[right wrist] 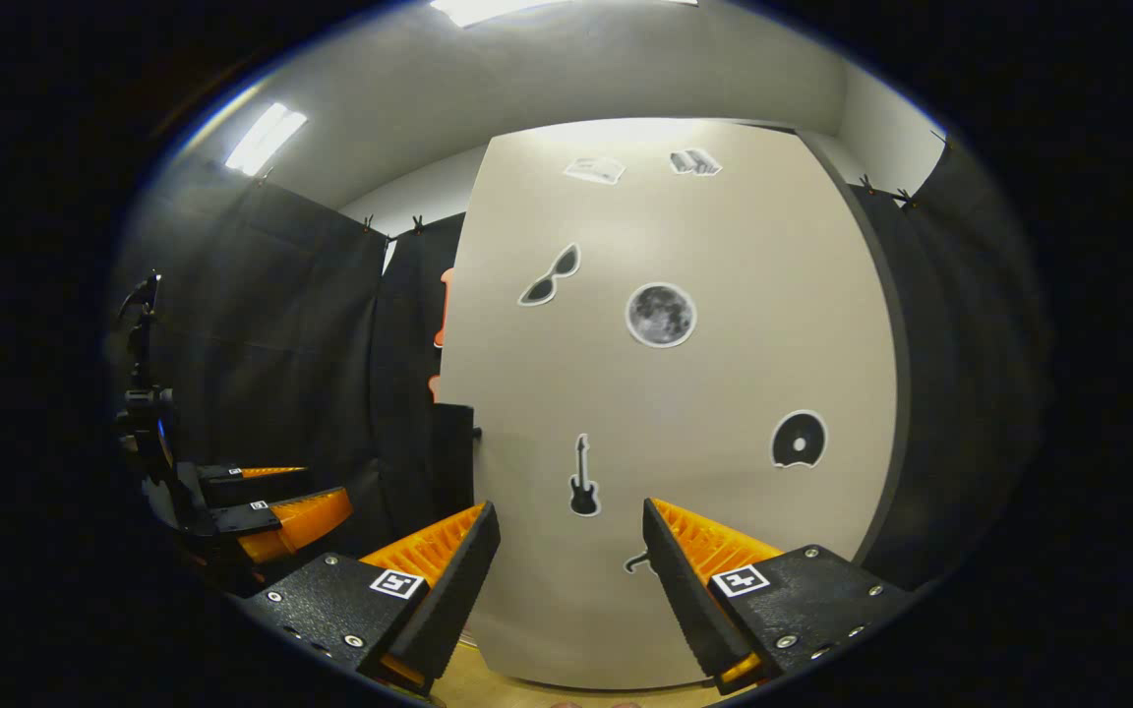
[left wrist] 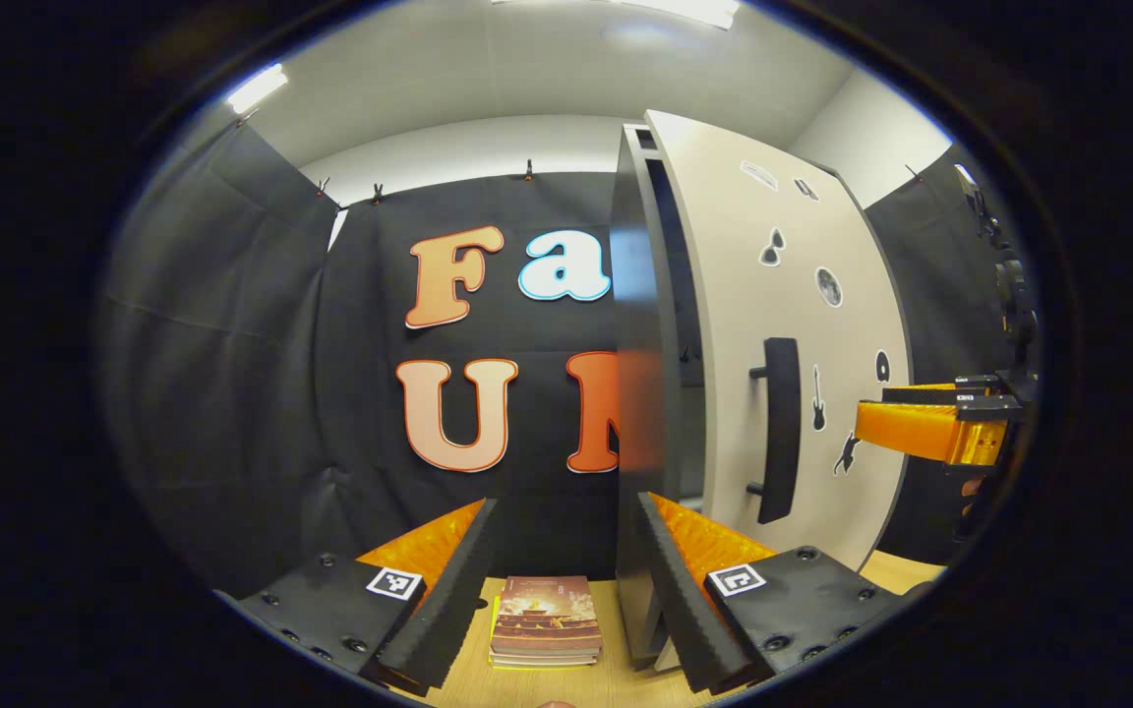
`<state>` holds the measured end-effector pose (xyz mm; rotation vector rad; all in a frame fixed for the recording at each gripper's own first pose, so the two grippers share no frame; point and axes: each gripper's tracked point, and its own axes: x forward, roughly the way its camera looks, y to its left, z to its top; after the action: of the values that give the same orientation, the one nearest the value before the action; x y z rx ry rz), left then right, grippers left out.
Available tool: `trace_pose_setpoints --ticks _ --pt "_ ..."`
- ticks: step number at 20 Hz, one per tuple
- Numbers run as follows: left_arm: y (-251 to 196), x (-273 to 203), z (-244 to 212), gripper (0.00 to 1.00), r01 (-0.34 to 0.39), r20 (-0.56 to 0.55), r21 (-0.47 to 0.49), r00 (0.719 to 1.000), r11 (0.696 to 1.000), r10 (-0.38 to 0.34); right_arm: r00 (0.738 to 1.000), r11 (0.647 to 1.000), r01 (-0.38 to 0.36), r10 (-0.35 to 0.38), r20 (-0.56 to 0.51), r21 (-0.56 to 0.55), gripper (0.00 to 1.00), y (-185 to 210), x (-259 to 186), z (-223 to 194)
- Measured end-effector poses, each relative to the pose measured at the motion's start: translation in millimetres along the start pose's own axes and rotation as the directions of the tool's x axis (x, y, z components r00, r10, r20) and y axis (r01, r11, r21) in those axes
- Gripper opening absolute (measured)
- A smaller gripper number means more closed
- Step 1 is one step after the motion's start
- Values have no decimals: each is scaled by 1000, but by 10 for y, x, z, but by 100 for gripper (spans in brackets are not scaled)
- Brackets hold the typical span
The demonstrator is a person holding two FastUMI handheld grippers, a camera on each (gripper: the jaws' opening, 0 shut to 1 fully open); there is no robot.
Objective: Open the cabinet door with the right hand, grasp the bottle in the cabinet with the left hand and place it on the coaster, then close the cabinet door with the right hand.
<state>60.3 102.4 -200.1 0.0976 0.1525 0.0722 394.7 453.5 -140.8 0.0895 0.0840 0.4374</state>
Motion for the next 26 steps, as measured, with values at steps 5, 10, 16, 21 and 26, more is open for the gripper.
trace_pose_setpoints --ticks 5,10,16,21,26 --pt "-365 -161 269 91 49 9 -43 999 998 -48 997 997 79 -79 -22 -4 91 -505 -599 73" --pt "-592 -307 643 89 40 52 -50 998 998 -38 988 988 153 -152 -21 19 91 -939 -1067 172" --pt "-1075 -496 995 92 78 87 -49 993 996 -74 969 969 246 -245 20 -19 91 -1353 -1566 339" --pt "-1274 -666 1160 90 92 104 -50 991 994 -87 964 960 264 -261 44 -89 91 -1417 -1789 426" --pt "-1322 -838 1206 90 62 130 -47 990 997 -55 972 969 225 -216 88 -98 90 -1308 -1899 549"
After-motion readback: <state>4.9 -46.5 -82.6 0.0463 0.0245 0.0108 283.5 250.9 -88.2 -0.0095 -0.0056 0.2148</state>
